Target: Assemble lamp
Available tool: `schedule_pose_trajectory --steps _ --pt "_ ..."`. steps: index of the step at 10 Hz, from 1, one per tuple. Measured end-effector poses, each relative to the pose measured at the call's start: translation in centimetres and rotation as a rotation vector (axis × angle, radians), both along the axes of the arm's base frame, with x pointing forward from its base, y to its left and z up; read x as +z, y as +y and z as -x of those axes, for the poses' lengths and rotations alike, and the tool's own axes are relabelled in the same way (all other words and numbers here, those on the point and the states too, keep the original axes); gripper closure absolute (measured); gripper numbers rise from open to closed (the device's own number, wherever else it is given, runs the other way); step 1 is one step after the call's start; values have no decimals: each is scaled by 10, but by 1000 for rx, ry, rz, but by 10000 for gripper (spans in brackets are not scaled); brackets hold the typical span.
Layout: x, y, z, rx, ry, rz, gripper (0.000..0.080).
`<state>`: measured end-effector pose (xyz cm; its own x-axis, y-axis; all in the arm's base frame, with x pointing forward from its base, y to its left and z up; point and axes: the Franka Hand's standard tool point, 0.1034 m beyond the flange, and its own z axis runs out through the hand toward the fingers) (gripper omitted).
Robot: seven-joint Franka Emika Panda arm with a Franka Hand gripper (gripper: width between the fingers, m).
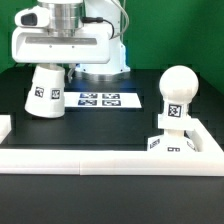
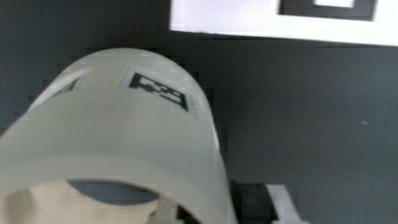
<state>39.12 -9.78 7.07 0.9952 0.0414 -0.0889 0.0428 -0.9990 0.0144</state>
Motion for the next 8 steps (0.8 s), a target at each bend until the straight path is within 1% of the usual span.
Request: schedule_pose_trajectory --steps 1,2,3,4,6,8 --pt "8 16 -6 -5 4 -6 755" --pt "12 24 -10 2 2 -8 755" --pt "15 35 -13 -16 7 -9 755" --pt "21 51 -21 -27 13 -14 755" --pt "32 78 -39 -41 9 -21 755" --pt "46 99 -61 -53 6 -22 755"
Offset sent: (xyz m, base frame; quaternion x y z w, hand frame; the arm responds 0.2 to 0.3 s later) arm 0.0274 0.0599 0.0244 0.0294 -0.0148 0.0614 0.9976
